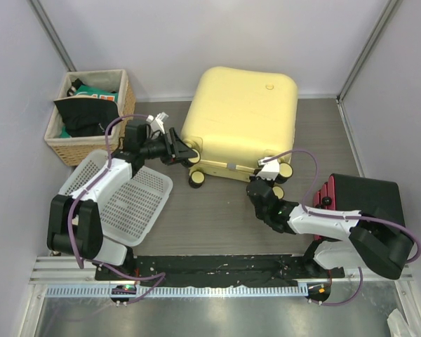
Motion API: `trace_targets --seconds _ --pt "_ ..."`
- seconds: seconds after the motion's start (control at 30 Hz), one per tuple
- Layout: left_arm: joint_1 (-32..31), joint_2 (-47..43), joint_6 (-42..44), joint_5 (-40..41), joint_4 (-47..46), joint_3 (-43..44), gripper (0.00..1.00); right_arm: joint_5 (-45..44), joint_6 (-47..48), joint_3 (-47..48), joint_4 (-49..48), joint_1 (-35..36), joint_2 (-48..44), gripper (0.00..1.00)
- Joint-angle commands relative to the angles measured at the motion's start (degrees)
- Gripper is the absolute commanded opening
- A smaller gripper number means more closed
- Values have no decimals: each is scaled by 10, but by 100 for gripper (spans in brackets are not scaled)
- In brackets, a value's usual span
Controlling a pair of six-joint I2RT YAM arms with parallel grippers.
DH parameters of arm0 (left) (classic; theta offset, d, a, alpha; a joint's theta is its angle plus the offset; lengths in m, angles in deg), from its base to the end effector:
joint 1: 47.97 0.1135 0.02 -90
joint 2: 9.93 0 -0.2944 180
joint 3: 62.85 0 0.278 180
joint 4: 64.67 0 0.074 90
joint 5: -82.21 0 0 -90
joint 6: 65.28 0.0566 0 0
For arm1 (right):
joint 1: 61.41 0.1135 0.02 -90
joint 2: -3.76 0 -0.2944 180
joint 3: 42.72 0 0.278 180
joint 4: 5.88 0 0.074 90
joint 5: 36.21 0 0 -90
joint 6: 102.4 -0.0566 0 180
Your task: Open, take out, and arrange the luggage
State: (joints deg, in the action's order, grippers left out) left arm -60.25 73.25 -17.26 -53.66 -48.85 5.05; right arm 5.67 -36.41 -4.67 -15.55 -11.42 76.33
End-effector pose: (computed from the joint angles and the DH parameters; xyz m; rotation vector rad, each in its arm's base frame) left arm 0.3337 -0.1142 0.2740 -0.0554 2.2463 -1.3857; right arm 0.2009 0.1738 0.1899 0.0949 1.8530 0.0498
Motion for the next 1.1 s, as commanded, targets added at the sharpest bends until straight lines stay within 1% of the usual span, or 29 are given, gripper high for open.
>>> trace_targets --seconds 0.0,0.3,0.47,0.67,0.93,1.07 --pt "45 -57 61 3 -15 45 0 -181 -16 -2 77 -53 -22 1" --pt "51 -64 84 23 10 52 0 -202 -61 14 109 -68 2 1" --pt "57 -67 87 26 12 51 0 -189 -68 -3 98 -85 -23 1" --pt "63 -62 99 42 25 55 0 -139 -51 -46 48 -118 -79 1" --pt "82 -60 119 75 43 55 0 -81 -31 -86 -14 -148 -115 1" --pt "82 -55 122 80 45 54 0 -34 5 -107 -70 -165 -124 1"
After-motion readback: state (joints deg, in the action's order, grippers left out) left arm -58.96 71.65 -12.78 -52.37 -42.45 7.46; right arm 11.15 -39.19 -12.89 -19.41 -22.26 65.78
